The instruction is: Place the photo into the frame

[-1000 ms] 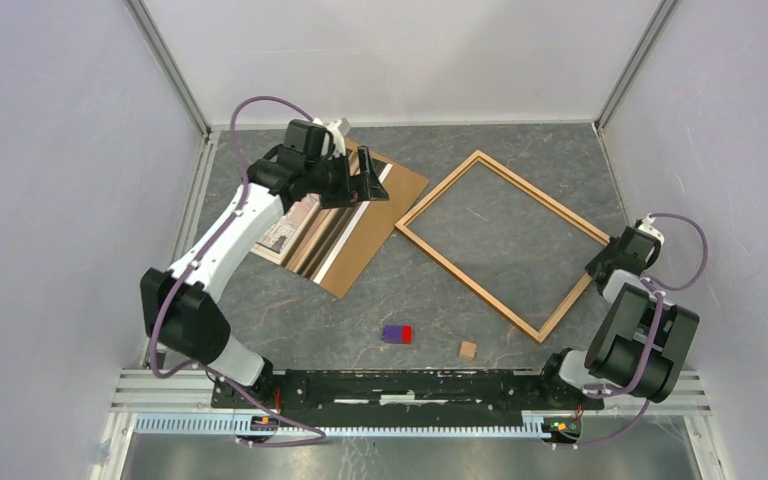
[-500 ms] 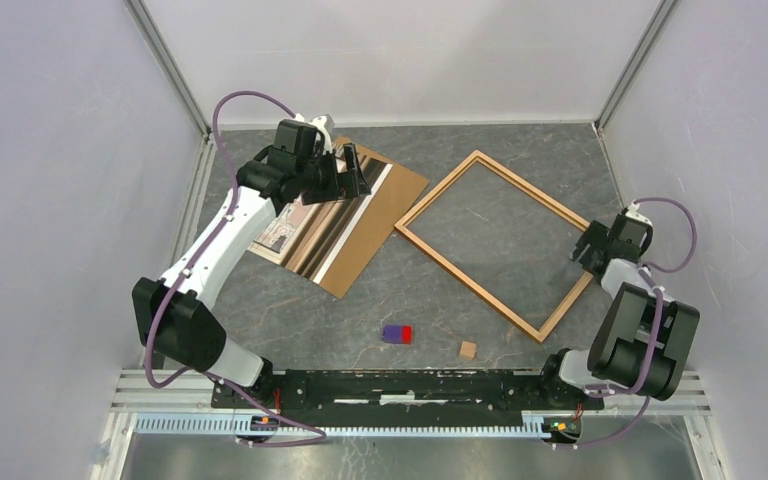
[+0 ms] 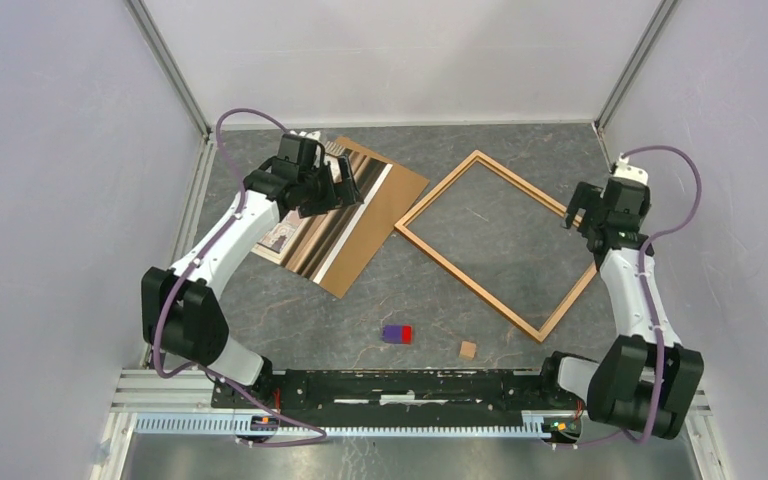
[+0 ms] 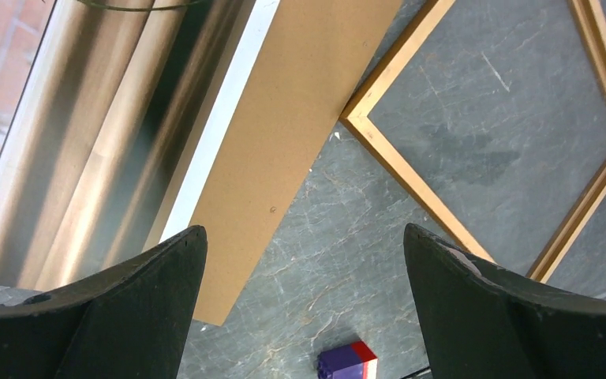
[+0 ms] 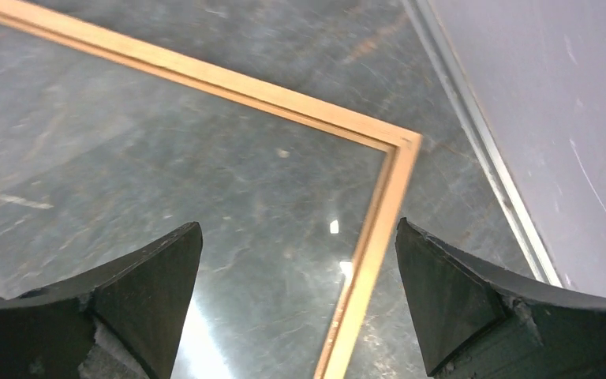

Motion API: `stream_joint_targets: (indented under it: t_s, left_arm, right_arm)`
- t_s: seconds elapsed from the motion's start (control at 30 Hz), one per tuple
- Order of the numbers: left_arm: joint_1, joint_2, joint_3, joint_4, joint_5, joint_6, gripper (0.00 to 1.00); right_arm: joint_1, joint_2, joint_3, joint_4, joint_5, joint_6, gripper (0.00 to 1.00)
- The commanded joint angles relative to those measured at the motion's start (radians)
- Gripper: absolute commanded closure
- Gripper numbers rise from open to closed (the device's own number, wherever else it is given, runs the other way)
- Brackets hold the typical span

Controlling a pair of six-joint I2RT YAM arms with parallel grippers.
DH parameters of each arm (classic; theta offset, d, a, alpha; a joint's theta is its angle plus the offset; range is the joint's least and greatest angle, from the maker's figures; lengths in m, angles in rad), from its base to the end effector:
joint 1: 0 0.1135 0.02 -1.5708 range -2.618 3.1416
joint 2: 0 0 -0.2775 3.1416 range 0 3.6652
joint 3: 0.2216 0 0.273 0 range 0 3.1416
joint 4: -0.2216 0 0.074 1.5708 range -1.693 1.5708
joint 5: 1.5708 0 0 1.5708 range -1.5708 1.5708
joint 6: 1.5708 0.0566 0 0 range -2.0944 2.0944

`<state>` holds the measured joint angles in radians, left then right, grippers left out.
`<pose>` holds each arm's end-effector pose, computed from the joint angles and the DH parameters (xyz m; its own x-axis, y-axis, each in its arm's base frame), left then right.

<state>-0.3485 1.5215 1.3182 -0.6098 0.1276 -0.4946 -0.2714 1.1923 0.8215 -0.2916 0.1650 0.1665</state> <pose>0.3441 -0.1327 0.3011 -0.8007 -0.2100 -0.5610 0.0464 0.9120 -0.4076 0.2767 -0.0866 0.2509 -0.5198 0.3143 -0.7944 0.4820 0.8756 0.0311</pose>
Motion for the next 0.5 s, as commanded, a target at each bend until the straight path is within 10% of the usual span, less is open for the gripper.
stream_joint_targets:
  t_s: [0.0,0.47]
  left_arm:
    - [0.030,-0.018,-0.019,0.089,-0.020,-0.091,0.00]
    - [0.258,-0.086,-0.297,0.264,0.192,-0.279,0.00]
  right_arm:
    - [0.121,-0.034,0.058,-0.051,-0.110,-0.028,0.02]
    - [0.765,0.261,0.090,0.255,-0.310,0.233,0.02]
